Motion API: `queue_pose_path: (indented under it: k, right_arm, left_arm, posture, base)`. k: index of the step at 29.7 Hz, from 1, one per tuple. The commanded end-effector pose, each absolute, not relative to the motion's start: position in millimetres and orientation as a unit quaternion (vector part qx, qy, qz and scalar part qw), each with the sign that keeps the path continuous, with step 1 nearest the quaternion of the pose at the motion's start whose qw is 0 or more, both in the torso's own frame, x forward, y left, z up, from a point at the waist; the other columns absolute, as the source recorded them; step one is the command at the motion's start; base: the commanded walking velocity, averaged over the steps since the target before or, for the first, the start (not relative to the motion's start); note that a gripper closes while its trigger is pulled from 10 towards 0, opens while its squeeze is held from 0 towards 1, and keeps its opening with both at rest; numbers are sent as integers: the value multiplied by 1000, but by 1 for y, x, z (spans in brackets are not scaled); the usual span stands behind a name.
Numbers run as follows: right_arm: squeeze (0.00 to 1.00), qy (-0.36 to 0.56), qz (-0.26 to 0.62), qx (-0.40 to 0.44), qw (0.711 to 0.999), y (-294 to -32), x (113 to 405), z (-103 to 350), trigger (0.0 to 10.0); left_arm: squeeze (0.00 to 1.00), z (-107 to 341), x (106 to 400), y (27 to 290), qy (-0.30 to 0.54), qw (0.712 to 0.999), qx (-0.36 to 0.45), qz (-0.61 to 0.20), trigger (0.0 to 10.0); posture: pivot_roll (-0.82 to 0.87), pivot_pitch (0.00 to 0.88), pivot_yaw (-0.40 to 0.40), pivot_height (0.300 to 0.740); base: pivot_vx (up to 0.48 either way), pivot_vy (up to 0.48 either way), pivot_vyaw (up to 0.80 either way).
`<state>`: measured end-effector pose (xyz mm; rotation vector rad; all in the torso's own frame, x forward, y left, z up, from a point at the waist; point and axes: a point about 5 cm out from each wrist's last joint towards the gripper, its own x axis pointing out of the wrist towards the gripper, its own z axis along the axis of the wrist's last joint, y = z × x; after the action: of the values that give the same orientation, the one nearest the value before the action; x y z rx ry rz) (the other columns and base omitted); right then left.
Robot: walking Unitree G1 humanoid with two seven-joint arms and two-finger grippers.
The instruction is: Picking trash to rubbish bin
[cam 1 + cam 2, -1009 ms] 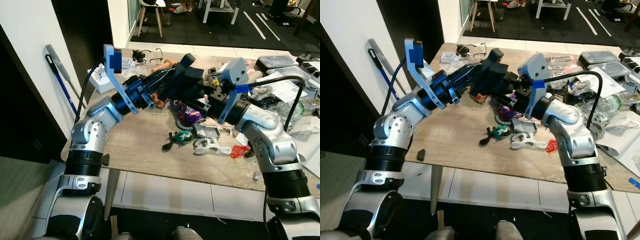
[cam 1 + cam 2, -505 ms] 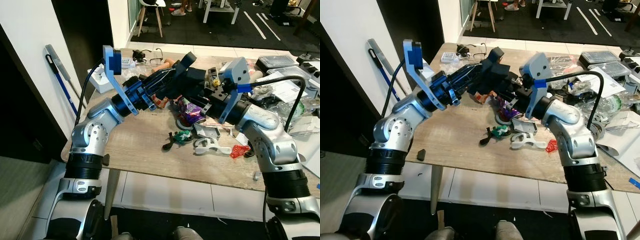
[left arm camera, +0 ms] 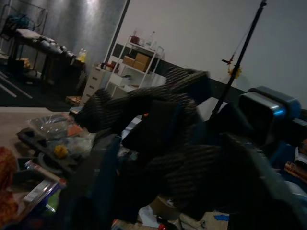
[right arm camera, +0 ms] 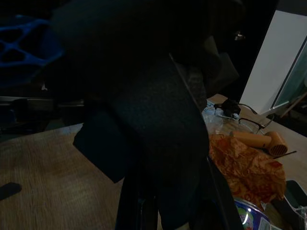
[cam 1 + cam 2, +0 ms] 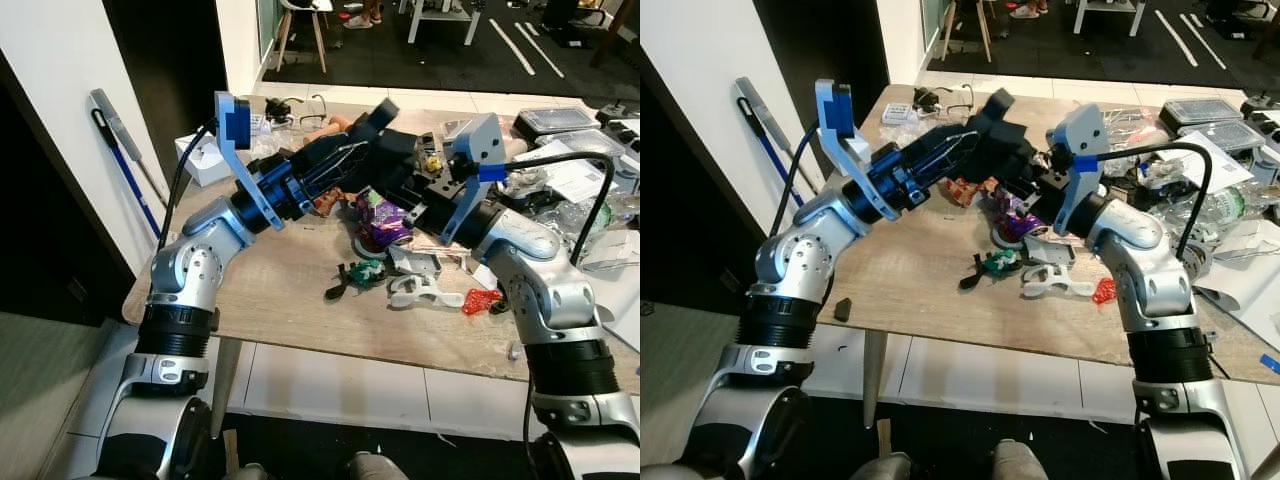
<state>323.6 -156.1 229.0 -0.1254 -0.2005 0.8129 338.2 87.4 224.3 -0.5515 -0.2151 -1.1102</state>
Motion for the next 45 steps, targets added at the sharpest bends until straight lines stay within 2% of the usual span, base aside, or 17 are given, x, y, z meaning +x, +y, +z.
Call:
queue_pose_path:
  k: [1,3,4,10,15,17,18,19,20,23,25,29,32,33,34,38,45]
  right_arm:
    - [0,-110,396,-62,909,-154,323,232,0]
    - [0,-110,396,-62,909,-154,323,232,0]
    - [0,-111,393,-60,911,-153,324,232,0]
    - [0,-119,374,-48,919,-154,327,233,0]
    - [0,-114,324,-26,939,-165,334,227,0]
    - [0,-115,299,-13,947,-170,338,226,0]
    - [0,-115,285,-6,952,-172,340,226,0]
    - [0,-115,285,-6,952,-172,340,226,0]
    - [0,-114,275,-2,955,-173,342,225,0]
    - [0,-110,262,-4,959,-175,344,224,0]
    - [0,-104,262,4,960,-172,343,220,0]
    - [0,-99,266,20,959,-160,342,211,0]
    - [0,-98,266,31,958,-155,342,207,0]
    - [0,-93,264,42,959,-152,342,202,4627]
    - [0,-86,260,52,960,-149,342,197,10000]
    - [0,-79,251,63,963,-141,340,182,10000]
    - [0,-88,231,64,967,-149,343,181,10000]
  left_arm:
    - [1000,220,342,97,-95,824,-248,-500,10000]
    - [1000,220,342,97,-95,824,-248,-500,10000]
    - [1000,218,346,107,-95,834,-245,-486,10000]
    - [1000,218,349,122,-99,844,-238,-471,10000]
    - [1000,218,342,139,-130,851,-218,-460,10000]
    - [1000,209,341,142,-120,866,-192,-445,10000]
    - [467,204,340,144,-114,873,-178,-439,10000]
    - [467,204,340,144,-114,873,-178,-439,10000]
    - [0,201,339,145,-111,877,-169,-435,10000]
    - [0,195,329,149,-112,879,-167,-433,10000]
    - [0,183,318,149,-105,894,-143,-412,10000]
    - [0,173,313,129,-117,917,-140,-355,10000]
    - [0,172,311,116,-123,921,-157,-333,10000]
    - [0,170,312,112,-123,927,-151,-321,10000]
    - [0,170,314,115,-126,930,-164,-305,10000]
    - [0,172,323,126,-137,940,-159,-271,10000]
    - [0,168,324,122,-130,943,-162,-259,10000]
  posture:
    - [-159,0,23,740]
    - [-159,0,23,740]
    - [-156,0,19,740]
    - [-150,0,29,740]
    - [-134,0,19,740]
    - [-121,0,10,740]
    - [-117,0,7,740]
    - [-117,0,7,740]
    - [-116,0,3,740]
    - [-113,0,-14,740]
    - [-121,0,-29,740]
    - [-108,0,-36,740]
    - [-108,0,-36,740]
    - [-107,0,-41,740]
    - [-108,0,-40,740]
    - [-123,0,-31,740]
    - [-122,0,-25,740]
  base:
    - [0,0,0]
    - [0,0,0]
    - [0,0,0]
    - [0,0,0]
    - [0,0,0]
    - [0,0,0]
    - [0,0,0]
    - [0,0,0]
    - [0,0,0]
    - [0,0,0]
    - [0,0,0]
    - [0,0,0]
    - [0,0,0]
    - [0,0,0]
    - [0,0,0]
    - [0,0,0]
    - [0,0,0]
